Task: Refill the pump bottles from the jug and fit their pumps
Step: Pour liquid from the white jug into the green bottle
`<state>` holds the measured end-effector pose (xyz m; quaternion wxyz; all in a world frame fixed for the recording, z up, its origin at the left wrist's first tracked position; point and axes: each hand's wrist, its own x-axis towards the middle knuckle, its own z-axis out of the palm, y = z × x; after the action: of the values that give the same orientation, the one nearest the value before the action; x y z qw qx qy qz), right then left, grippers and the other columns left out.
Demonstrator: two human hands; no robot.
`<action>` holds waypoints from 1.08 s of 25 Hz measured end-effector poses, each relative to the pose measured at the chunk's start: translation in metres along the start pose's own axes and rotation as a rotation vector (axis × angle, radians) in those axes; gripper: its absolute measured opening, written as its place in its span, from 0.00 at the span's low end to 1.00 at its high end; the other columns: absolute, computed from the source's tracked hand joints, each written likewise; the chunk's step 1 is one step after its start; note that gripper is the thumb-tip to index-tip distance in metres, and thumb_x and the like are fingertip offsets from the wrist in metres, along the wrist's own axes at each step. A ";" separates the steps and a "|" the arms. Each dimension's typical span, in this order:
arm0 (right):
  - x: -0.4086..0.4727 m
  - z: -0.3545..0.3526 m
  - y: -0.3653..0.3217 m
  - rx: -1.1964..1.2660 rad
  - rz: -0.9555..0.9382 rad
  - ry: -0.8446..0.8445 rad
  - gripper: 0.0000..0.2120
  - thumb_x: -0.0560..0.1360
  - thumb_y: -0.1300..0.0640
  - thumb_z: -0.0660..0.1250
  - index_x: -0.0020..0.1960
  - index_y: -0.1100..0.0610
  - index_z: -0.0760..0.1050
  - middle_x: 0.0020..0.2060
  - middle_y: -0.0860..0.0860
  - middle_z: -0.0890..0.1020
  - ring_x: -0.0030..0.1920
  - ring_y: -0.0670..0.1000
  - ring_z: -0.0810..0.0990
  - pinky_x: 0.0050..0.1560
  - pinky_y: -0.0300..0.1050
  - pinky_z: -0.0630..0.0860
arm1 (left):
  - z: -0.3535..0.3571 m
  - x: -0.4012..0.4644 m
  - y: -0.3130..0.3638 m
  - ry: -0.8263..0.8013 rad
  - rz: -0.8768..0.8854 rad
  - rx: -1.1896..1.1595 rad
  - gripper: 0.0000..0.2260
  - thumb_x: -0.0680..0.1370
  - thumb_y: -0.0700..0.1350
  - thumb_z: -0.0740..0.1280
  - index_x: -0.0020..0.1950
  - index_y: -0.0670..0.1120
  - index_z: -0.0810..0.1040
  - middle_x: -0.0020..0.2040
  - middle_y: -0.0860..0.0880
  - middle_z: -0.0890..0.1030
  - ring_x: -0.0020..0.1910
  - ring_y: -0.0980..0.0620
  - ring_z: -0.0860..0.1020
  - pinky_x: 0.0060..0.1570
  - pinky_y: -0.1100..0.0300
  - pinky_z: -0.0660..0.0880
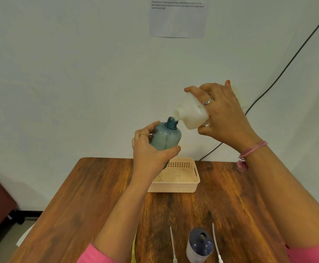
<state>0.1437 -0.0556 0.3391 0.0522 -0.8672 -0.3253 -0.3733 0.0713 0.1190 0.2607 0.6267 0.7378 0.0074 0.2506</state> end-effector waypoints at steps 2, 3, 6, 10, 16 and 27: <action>0.000 0.001 0.000 -0.002 -0.004 0.003 0.46 0.57 0.60 0.78 0.72 0.52 0.65 0.58 0.58 0.73 0.60 0.61 0.71 0.71 0.63 0.50 | 0.000 0.000 0.000 -0.001 -0.005 -0.005 0.34 0.62 0.40 0.81 0.60 0.59 0.68 0.62 0.52 0.71 0.60 0.54 0.72 0.52 0.63 0.76; 0.000 0.001 0.000 -0.003 -0.005 0.004 0.46 0.57 0.60 0.78 0.72 0.52 0.65 0.58 0.58 0.73 0.60 0.61 0.71 0.71 0.63 0.51 | 0.000 0.000 -0.001 -0.001 -0.005 -0.006 0.34 0.62 0.40 0.81 0.61 0.58 0.68 0.62 0.51 0.71 0.60 0.54 0.72 0.51 0.63 0.76; 0.001 0.001 0.000 -0.009 -0.008 0.009 0.46 0.57 0.60 0.78 0.71 0.52 0.65 0.58 0.59 0.73 0.60 0.61 0.71 0.70 0.64 0.51 | 0.000 0.002 -0.001 -0.002 -0.001 -0.006 0.34 0.63 0.40 0.81 0.61 0.58 0.68 0.62 0.51 0.71 0.60 0.53 0.72 0.50 0.64 0.76; 0.000 0.001 0.002 -0.022 -0.012 0.009 0.45 0.57 0.60 0.78 0.71 0.52 0.65 0.58 0.59 0.73 0.60 0.61 0.71 0.70 0.64 0.51 | 0.002 0.001 -0.001 -0.009 -0.003 -0.007 0.34 0.63 0.40 0.81 0.60 0.59 0.68 0.62 0.52 0.71 0.60 0.54 0.72 0.49 0.66 0.75; -0.001 0.002 0.001 -0.027 -0.022 0.021 0.46 0.57 0.60 0.79 0.71 0.52 0.65 0.58 0.59 0.74 0.60 0.62 0.72 0.70 0.65 0.52 | 0.003 0.001 -0.003 -0.006 0.000 -0.004 0.34 0.62 0.41 0.81 0.59 0.61 0.68 0.62 0.52 0.71 0.61 0.53 0.72 0.53 0.61 0.77; 0.000 0.002 0.002 -0.071 -0.055 0.040 0.46 0.56 0.60 0.79 0.71 0.51 0.64 0.58 0.58 0.74 0.59 0.61 0.72 0.70 0.65 0.52 | 0.002 0.001 -0.003 -0.008 -0.001 -0.026 0.33 0.62 0.40 0.81 0.57 0.62 0.69 0.62 0.52 0.71 0.62 0.53 0.72 0.52 0.64 0.76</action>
<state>0.1469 -0.0566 0.3382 0.0178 -0.8515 -0.3348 -0.4032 0.0735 0.1175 0.2580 0.6365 0.7305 0.0020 0.2475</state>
